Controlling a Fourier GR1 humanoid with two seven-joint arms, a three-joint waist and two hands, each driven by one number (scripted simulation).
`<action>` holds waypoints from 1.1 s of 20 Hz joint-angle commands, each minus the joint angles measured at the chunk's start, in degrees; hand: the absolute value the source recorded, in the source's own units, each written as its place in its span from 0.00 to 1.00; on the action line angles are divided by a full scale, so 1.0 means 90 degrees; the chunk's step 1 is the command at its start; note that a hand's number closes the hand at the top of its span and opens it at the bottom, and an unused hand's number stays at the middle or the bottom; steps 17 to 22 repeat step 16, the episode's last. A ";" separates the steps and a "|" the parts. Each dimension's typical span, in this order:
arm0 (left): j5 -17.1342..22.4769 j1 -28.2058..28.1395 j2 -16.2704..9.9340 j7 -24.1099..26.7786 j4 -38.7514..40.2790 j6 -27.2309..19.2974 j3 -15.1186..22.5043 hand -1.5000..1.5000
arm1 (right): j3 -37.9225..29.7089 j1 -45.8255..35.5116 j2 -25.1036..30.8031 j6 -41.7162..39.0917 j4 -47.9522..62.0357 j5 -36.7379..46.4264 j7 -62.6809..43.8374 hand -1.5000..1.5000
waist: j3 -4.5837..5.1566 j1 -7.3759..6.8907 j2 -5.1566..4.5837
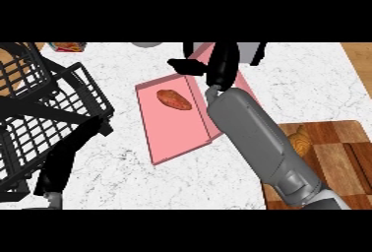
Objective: Pick the sweet potato from the cutting board and place it in the cardboard box
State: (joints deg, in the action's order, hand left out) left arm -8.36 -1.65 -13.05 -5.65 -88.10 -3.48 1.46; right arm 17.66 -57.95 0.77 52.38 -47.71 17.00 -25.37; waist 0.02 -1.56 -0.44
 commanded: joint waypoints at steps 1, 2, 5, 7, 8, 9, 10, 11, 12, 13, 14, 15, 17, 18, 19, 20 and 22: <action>-0.0095 -0.0048 0.0044 0.0255 0.0017 -0.0267 -0.0188 0.50 | -0.0488 0.0682 0.0282 0.0328 -0.0703 -0.0340 0.0582 0.00 | -0.0007 0.0181 0.0051; 0.0017 0.0144 0.0055 0.0105 0.0108 -0.0206 -0.0260 0.50 | -0.0393 0.0933 0.0173 0.0520 -0.1045 -0.0232 0.0459 0.00 | -0.0005 0.0255 0.0073; -0.0192 0.0188 0.0205 0.0248 0.0313 -0.0430 -0.0195 0.50 | -0.0654 0.1508 0.0695 0.0467 -0.1617 -0.0301 0.0551 0.00 | -0.0003 0.0367 0.0083; 0.0135 0.0017 -0.0111 0.0110 -0.0117 -0.0158 -0.0519 0.50 | -0.0906 0.1820 0.1163 0.0176 -0.2091 -0.0464 0.0434 0.00 | -0.0004 0.0318 0.0092; -0.0124 -0.0078 0.0085 0.0216 0.0038 -0.0337 -0.0276 0.50 | -0.0840 0.2442 0.1207 0.0113 -0.2701 -0.0610 0.0450 0.00 | -0.0005 0.0449 0.0120; -0.0022 -0.0358 -0.0029 0.0145 -0.0375 -0.0195 -0.0301 0.50 | -0.0938 0.2672 0.1445 -0.0005 -0.3081 -0.0679 0.0490 0.00 | -0.0007 0.0362 0.0119; -0.0099 -0.0137 0.0030 0.0259 0.0000 -0.0267 -0.0320 0.50 | -0.0881 0.3072 0.1582 -0.0200 -0.3511 -0.0749 0.0476 0.00 | -0.0003 0.0400 0.0108; 0.0148 0.0118 -0.0203 0.0182 0.0132 0.0035 -0.0536 0.50 | -0.1143 0.3331 0.1710 -0.0351 -0.3583 -0.1073 0.0911 0.00 | -0.0006 0.0350 0.0074; -0.0133 -0.0123 0.0143 0.0032 -0.0203 -0.0377 -0.0274 0.50 | -0.0960 0.3649 0.1921 -0.0497 -0.4312 -0.0959 0.0546 0.00 | -0.0004 0.0424 0.0120; 0.0100 -0.0093 -0.0128 0.0176 -0.0099 -0.0044 -0.0483 0.50 | -0.1124 0.4101 0.2047 -0.0749 -0.4469 -0.1282 0.0901 0.00 | -0.0006 0.0369 0.0092; 0.0014 -0.0291 -0.0004 0.0070 -0.0458 -0.0146 -0.0331 0.50 | -0.1419 0.4147 0.2443 -0.1166 -0.4584 -0.1569 0.0974 0.00 | -0.0010 0.0326 0.0091; -0.0027 -0.0269 -0.0013 0.0115 -0.0261 -0.0102 -0.0317 0.50 | -0.1382 0.4338 0.2616 -0.1230 -0.5143 -0.1455 0.0609 0.00 | -0.0002 0.0342 0.0096; -0.0014 -0.0233 -0.0015 0.0255 -0.0191 -0.0123 -0.0397 0.50 | -0.1504 0.4562 0.2691 -0.1345 -0.5273 -0.1549 0.0545 0.00 | -0.0002 0.0303 0.0084; -0.0014 -0.0233 -0.0015 0.0255 -0.0191 -0.0123 -0.0397 0.50 | -0.1504 0.4562 0.2691 -0.1345 -0.5273 -0.1549 0.0545 0.00 | -0.0002 0.0303 0.0084; -0.0014 -0.0233 -0.0015 0.0255 -0.0191 -0.0123 -0.0397 0.50 | -0.1504 0.4562 0.2691 -0.1345 -0.5273 -0.1549 0.0545 0.00 | -0.0002 0.0303 0.0084; -0.0014 -0.0233 -0.0015 0.0255 -0.0191 -0.0123 -0.0397 0.50 | -0.1504 0.4562 0.2691 -0.1345 -0.5273 -0.1549 0.0545 0.00 | -0.0002 0.0303 0.0084; -0.0014 -0.0233 -0.0015 0.0255 -0.0191 -0.0123 -0.0397 0.50 | -0.1504 0.4562 0.2691 -0.1345 -0.5273 -0.1549 0.0545 0.00 | -0.0002 0.0303 0.0084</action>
